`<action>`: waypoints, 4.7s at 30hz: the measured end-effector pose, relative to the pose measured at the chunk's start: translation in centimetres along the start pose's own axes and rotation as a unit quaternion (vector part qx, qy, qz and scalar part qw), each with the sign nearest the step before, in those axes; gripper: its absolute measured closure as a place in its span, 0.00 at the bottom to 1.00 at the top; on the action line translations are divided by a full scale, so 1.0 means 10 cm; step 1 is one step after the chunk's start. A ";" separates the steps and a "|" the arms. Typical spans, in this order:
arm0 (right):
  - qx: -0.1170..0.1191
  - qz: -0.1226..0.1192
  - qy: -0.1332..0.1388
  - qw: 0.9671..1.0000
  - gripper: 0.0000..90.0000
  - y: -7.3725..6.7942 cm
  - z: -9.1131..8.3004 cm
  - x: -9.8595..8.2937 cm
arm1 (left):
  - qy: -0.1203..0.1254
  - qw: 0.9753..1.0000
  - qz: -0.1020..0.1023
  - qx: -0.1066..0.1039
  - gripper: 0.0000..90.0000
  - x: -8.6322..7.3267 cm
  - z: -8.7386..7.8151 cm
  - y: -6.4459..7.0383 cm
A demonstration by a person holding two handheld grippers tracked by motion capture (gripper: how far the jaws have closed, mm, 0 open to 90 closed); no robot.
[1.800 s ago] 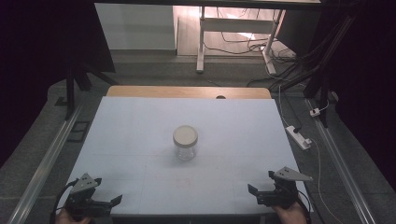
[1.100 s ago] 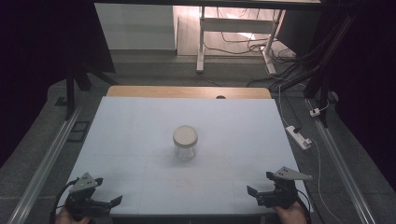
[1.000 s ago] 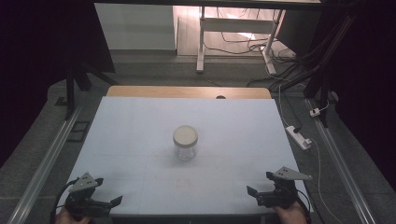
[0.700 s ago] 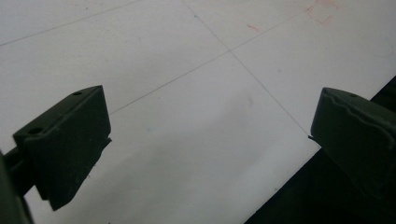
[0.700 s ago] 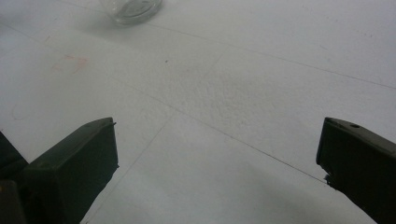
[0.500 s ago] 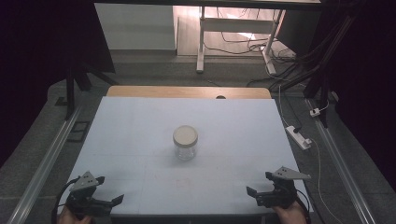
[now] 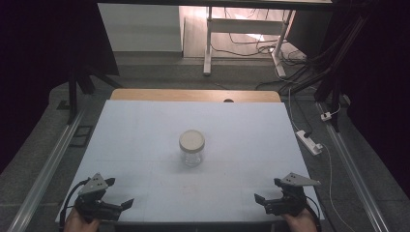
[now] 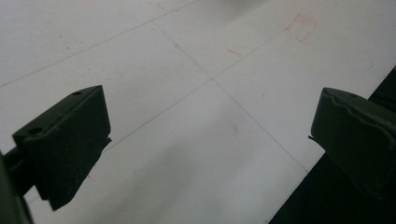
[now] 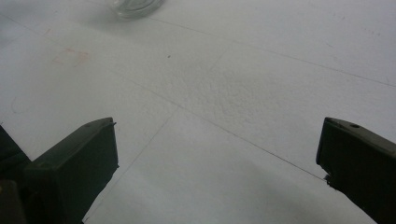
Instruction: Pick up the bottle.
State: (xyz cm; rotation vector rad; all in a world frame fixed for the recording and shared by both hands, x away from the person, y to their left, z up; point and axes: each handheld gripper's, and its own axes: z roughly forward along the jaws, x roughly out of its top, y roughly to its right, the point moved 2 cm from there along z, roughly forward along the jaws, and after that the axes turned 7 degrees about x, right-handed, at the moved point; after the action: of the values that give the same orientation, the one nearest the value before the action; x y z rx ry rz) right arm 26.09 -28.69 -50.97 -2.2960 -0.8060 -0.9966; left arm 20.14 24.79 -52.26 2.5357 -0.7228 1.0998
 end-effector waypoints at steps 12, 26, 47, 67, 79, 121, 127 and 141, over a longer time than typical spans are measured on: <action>0.002 -0.006 -0.005 1.000 0.00 -0.01 0.01 0.00 | 0.020 0.999 0.027 -0.043 0.00 0.10 0.18 -0.03; -0.003 -0.009 -0.008 1.000 0.00 -0.02 0.02 0.00 | 0.027 0.998 0.025 -0.049 0.00 0.27 0.40 -0.06; -0.006 -0.012 -0.011 1.000 0.00 -0.02 0.02 0.00 | 0.000 0.995 0.077 -0.060 0.00 0.70 0.82 0.02; -0.006 -0.011 -0.012 1.000 0.00 -0.02 0.02 0.00 | -0.020 0.992 0.100 -0.072 0.00 1.14 1.22 0.07; -0.005 -0.010 -0.013 1.000 0.00 -0.02 0.03 0.00 | -0.014 0.988 0.121 -0.093 0.00 1.37 1.44 0.12; -0.002 -0.009 -0.013 1.000 0.00 -0.01 0.03 0.00 | -0.017 0.983 0.155 -0.093 0.09 1.70 1.87 0.35; -0.002 -0.010 -0.013 1.000 0.00 -0.01 0.02 0.00 | -0.013 0.984 0.152 -0.088 0.09 1.69 1.86 0.36; -0.002 -0.010 -0.013 1.000 0.00 -0.01 0.02 0.00 | -0.011 0.986 0.144 -0.085 0.09 1.70 1.77 0.34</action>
State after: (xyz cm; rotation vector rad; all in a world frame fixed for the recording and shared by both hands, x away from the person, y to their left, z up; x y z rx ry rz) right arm 26.11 -28.43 -51.09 -2.3122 -0.8401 -0.9808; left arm 38.76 8.53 -51.31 2.3542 -1.1662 1.0448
